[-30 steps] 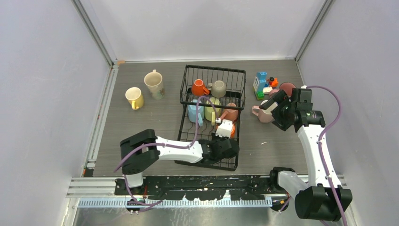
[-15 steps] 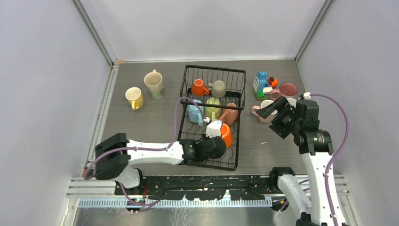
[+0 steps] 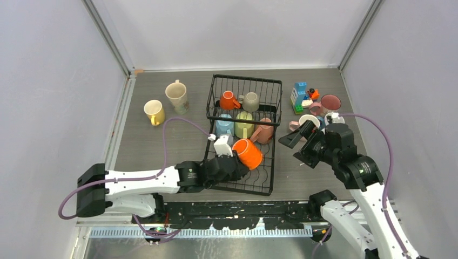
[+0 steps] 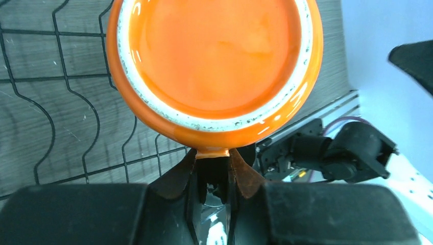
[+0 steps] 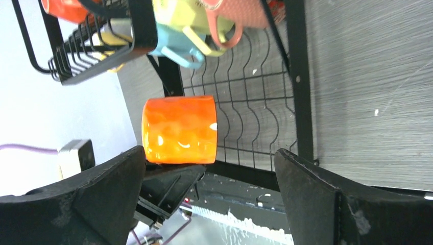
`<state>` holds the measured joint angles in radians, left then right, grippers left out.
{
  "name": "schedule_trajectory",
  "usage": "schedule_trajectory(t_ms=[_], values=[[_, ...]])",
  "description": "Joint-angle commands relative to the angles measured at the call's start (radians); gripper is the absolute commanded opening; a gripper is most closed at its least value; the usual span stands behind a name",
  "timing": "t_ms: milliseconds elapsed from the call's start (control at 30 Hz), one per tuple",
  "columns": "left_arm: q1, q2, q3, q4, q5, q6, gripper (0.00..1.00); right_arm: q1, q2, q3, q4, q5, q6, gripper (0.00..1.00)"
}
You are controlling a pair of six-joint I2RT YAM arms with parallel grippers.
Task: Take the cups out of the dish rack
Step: Unload the cup from the dish rack.
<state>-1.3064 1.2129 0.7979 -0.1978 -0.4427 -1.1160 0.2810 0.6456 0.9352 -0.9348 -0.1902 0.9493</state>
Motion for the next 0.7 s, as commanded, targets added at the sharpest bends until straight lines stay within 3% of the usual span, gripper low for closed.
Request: schedule_trajectory(t_ms=[0, 267, 433, 667], values=[[0.031, -0.086, -0.035, 0.174, 0.028, -0.110, 0.00, 0.128, 0.023, -0.006, 0.094, 0.081, 0.079, 1.00], [0.104, -0.137, -0.110, 0.322, 0.122, -0.227, 0.00, 0.356, 0.085, -0.031, 0.197, 0.227, 0.150, 1.00], [0.127, -0.151, -0.155, 0.419, 0.168, -0.302, 0.00, 0.377, 0.086, -0.067, 0.300, 0.206, 0.173, 0.98], [0.136, -0.175, -0.218, 0.538, 0.197, -0.387, 0.00, 0.391, 0.111, -0.126, 0.449, 0.114, 0.219, 0.88]])
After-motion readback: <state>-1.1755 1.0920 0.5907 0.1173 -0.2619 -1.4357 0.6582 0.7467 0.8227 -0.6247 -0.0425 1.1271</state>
